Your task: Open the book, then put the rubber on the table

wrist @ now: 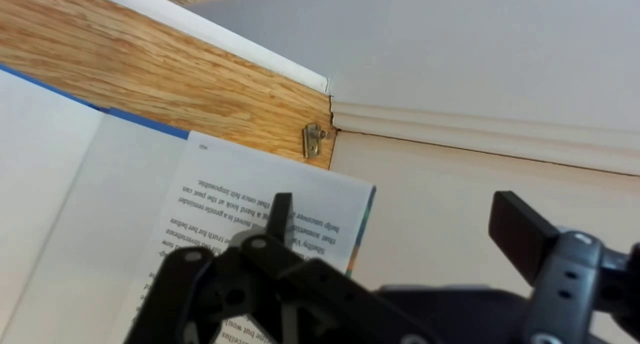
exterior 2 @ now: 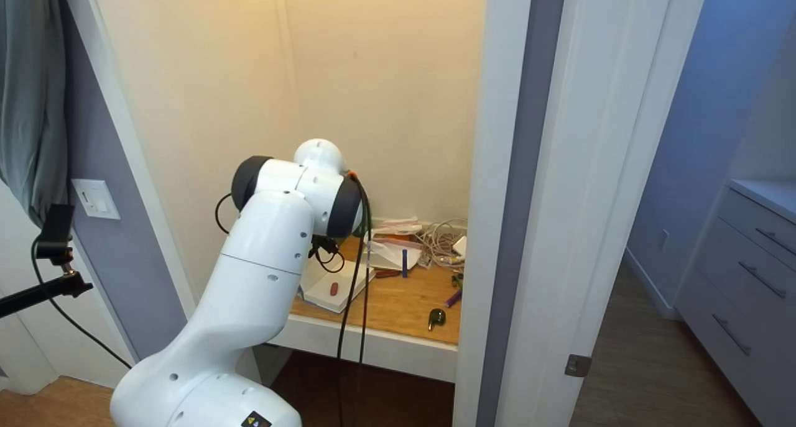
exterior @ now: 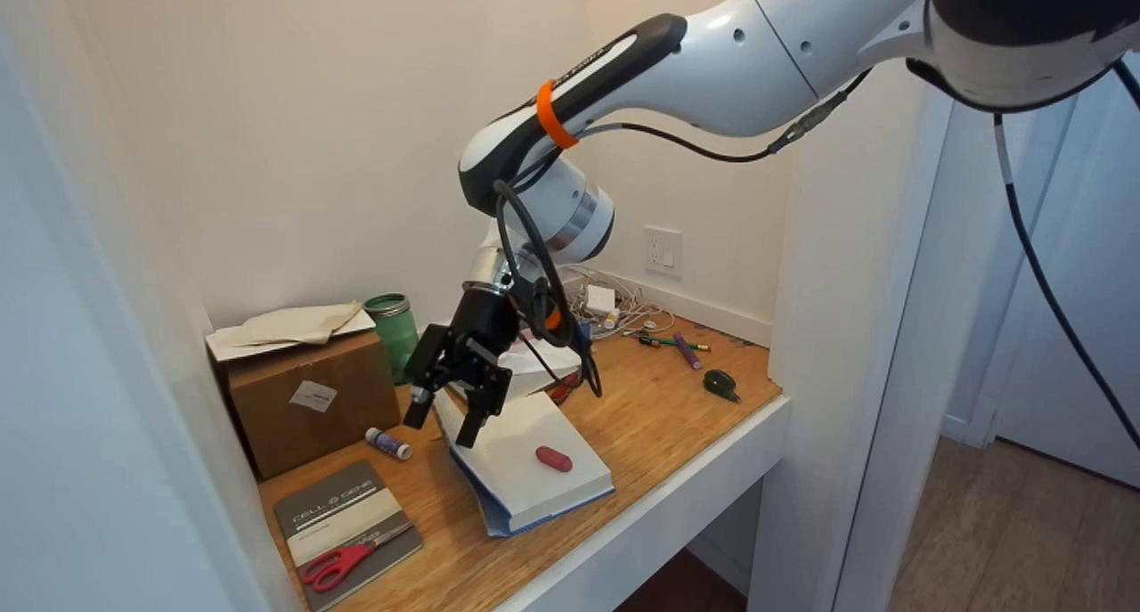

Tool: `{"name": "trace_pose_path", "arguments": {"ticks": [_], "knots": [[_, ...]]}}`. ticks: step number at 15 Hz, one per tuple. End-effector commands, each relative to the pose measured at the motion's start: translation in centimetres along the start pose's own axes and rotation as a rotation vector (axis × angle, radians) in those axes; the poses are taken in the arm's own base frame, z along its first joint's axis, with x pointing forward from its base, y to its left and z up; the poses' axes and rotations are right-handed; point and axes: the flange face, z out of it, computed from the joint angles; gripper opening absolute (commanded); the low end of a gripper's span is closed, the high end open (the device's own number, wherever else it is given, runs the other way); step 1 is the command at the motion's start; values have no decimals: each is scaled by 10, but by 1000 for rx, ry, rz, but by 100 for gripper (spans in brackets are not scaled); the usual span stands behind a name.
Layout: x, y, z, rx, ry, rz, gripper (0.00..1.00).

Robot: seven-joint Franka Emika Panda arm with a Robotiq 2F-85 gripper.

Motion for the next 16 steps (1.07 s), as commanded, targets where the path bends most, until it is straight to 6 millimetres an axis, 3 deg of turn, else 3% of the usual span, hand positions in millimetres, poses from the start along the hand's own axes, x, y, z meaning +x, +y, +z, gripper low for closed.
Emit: {"name": "trace_pose_path", "arguments": {"ticks": [1,5,7,14,16], "knots": [[21,0,22,86,-11,-44,100],[30,4,45,78,-29,-47,100],[33,5,42,0,-24,-64,100],[21,8,-41,-315,35,-124,100],[19,12,-52,-350,55,-124,100]]}}
